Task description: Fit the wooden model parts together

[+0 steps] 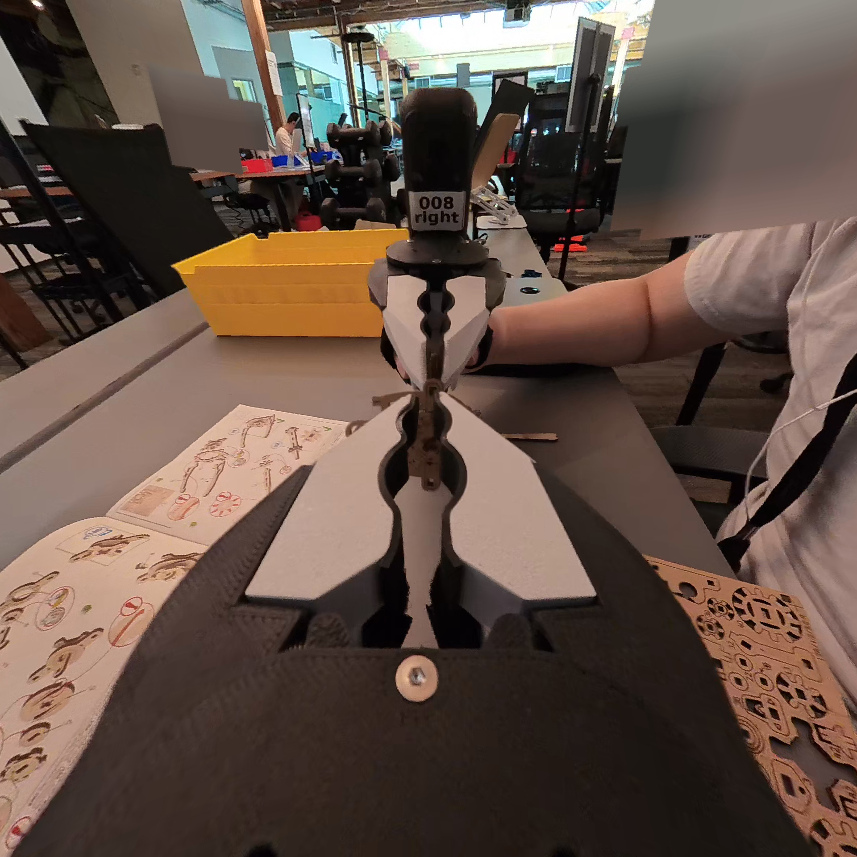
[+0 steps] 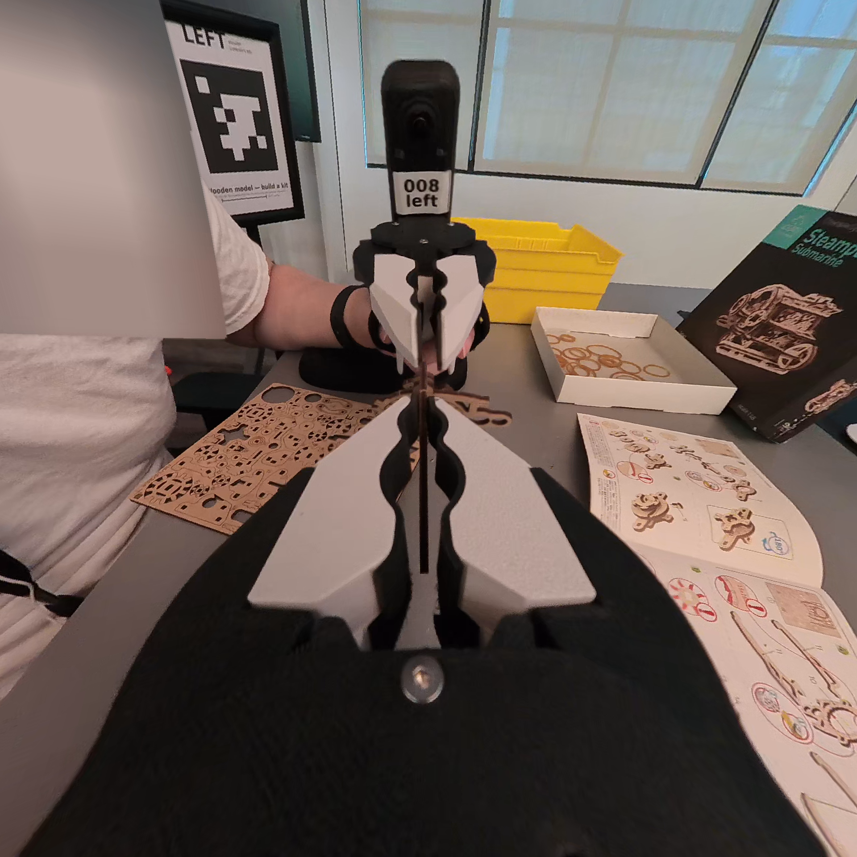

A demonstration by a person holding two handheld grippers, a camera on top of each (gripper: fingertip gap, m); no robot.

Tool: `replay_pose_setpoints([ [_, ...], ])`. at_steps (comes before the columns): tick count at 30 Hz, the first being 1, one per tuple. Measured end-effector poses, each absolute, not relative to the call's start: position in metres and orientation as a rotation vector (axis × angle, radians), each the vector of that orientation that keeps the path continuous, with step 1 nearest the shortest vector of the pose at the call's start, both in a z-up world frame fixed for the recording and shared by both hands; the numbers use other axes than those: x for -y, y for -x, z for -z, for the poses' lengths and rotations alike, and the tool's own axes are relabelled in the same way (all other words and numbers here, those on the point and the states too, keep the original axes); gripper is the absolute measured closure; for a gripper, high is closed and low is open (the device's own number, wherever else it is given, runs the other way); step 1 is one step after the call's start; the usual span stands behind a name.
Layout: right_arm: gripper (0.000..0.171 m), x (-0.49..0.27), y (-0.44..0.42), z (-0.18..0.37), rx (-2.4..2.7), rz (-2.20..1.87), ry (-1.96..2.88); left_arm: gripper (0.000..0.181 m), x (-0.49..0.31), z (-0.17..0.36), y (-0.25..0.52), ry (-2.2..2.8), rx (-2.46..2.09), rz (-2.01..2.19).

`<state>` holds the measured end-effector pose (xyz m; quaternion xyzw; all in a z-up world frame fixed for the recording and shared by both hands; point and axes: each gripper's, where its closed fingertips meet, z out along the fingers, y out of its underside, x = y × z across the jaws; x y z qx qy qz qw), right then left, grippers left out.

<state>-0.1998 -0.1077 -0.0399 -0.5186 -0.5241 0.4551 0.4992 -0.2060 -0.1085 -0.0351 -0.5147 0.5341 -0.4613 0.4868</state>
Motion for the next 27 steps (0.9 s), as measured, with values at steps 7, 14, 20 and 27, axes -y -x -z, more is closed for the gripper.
replay_pose_setpoints([
  [7,0.171,0.109,0.203,0.042,1.285,-1.099,1.241,0.179,0.108,0.044,0.202,1.29,-1.313,1.131],
  [14,0.171,0.111,0.204,0.033,1.287,-1.109,1.208,0.181,0.101,0.035,0.206,1.282,-1.243,1.161],
  [20,0.171,0.111,0.206,0.02,1.244,-1.056,1.212,0.181,0.094,0.013,0.214,1.244,-1.158,1.191],
  [27,0.171,0.108,0.206,-0.019,1.302,-0.986,1.196,0.173,0.096,-0.009,0.204,1.318,-1.245,1.131],
])
